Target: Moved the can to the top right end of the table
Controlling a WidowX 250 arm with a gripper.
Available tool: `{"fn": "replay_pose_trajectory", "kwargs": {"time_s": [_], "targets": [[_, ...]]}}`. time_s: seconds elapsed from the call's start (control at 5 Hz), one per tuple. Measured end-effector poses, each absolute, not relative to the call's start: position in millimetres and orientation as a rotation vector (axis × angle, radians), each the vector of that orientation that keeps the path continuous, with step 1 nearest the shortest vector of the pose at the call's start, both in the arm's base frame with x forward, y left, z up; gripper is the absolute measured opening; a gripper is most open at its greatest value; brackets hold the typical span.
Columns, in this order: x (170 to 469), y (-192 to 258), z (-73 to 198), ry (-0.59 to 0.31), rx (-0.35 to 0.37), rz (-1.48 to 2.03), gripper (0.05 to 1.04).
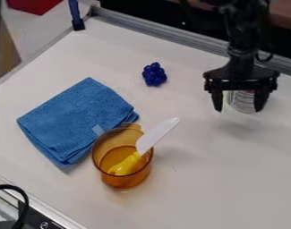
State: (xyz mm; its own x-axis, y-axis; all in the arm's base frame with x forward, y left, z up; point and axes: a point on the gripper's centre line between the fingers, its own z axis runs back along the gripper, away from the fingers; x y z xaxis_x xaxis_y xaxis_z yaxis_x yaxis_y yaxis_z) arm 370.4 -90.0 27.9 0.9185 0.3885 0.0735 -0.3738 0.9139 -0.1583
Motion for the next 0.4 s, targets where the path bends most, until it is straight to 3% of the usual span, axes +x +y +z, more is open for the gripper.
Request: {"fn": "replay_pose_trajectory", "kwargs": {"time_s": [0.2,0.4], "targets": [[355.7,-85.2,55.8,-0.039,-0.162,0.394,0.998],[353.7,-71.3,59.0,-0.045,-0.119,0.448,0.998]]}}
